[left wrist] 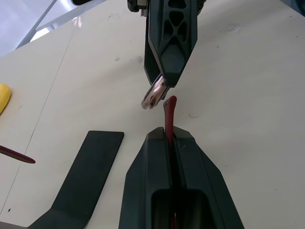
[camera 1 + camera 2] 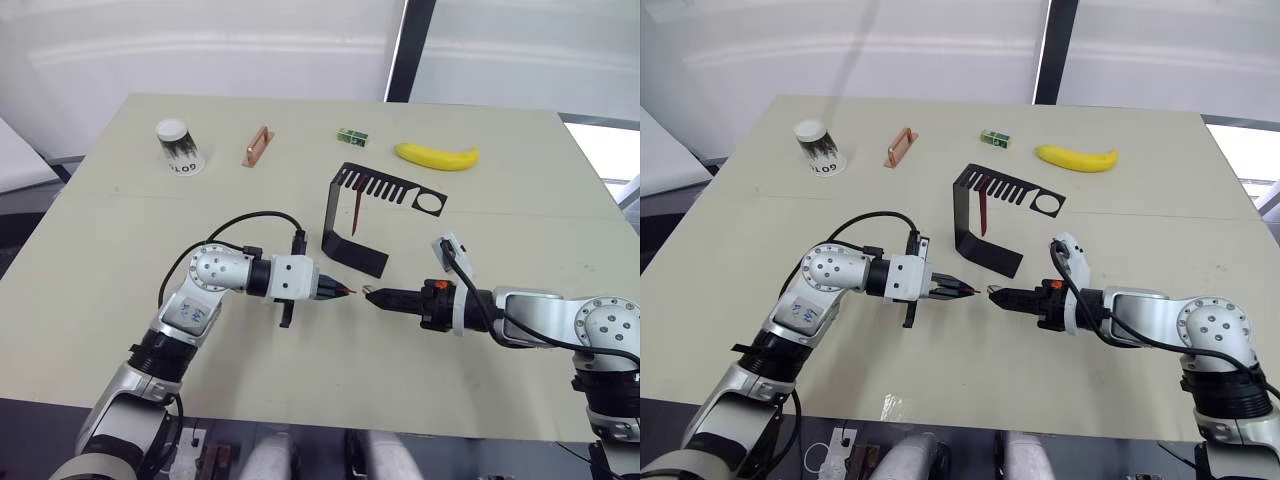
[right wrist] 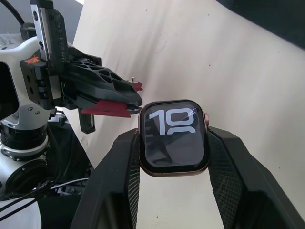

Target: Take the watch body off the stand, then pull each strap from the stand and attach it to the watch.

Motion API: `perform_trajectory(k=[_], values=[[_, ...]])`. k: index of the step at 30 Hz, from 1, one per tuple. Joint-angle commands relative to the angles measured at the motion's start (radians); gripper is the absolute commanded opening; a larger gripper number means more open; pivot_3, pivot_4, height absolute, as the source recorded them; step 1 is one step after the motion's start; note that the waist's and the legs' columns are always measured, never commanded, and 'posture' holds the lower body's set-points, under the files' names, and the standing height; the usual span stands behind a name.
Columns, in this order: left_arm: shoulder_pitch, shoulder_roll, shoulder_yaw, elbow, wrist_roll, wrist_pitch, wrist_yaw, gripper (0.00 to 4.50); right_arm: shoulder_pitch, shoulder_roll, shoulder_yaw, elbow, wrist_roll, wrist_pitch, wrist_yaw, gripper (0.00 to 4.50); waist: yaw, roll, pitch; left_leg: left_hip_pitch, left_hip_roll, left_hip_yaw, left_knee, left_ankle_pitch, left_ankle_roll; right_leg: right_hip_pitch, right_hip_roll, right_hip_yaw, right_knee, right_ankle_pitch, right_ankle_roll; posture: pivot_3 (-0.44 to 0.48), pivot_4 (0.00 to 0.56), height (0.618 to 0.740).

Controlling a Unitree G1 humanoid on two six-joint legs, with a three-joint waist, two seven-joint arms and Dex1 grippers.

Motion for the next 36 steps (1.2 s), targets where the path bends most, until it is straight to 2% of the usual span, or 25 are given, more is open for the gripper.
perform_trajectory(k=[1,36], values=[[-0.017,-0.012,0.006,-0.004,-0.007,-0.002,0.012,0.00,0.004,-0.019,-0.002,-0.041,0.036,-0.026,0.010,1.51,0.000,0.000,0.000,0.000,0.000,0.000,0.000,0.000,0.000,0.000,0.000,0.000,0.000,0.000,0.000,0.000,0.150,0.740],[-0.025,-0.029,0.011,-0.006,-0.005,0.024,0.019,0.00,0.022,-0.075,0.022,-0.059,0.063,-0.077,0.022,1.51,0.001,0.000,0.000,-0.001,0.000,0.000,0.000,0.000,0.000,0.000,0.000,0.000,-0.001,0.000,0.000,0.000,0.150,0.740]])
